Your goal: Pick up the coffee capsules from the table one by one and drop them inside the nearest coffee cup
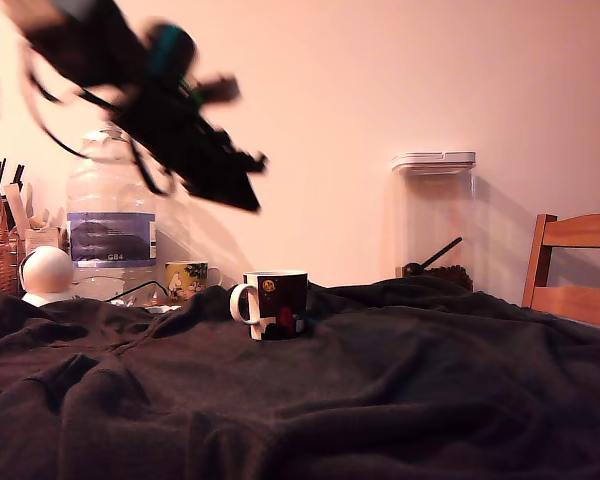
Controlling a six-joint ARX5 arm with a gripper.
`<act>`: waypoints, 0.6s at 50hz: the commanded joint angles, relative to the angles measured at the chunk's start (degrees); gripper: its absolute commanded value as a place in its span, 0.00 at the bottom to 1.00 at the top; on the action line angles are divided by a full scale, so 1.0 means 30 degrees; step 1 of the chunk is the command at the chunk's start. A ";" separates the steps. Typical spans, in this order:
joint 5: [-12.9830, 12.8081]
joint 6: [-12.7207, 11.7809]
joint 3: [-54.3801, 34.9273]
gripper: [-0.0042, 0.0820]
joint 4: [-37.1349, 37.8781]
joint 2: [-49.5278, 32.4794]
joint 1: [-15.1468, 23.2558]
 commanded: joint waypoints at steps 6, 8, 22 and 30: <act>0.0058 -0.0335 -0.2936 0.02 0.0896 -0.2958 0.0299; 0.0073 -0.0583 -0.3490 0.02 0.1173 -0.3541 0.0372; -0.0007 -0.1355 -0.6018 0.02 0.1428 -0.6339 0.0517; -0.0015 -0.1632 -0.6433 0.02 0.1290 -0.6958 0.0510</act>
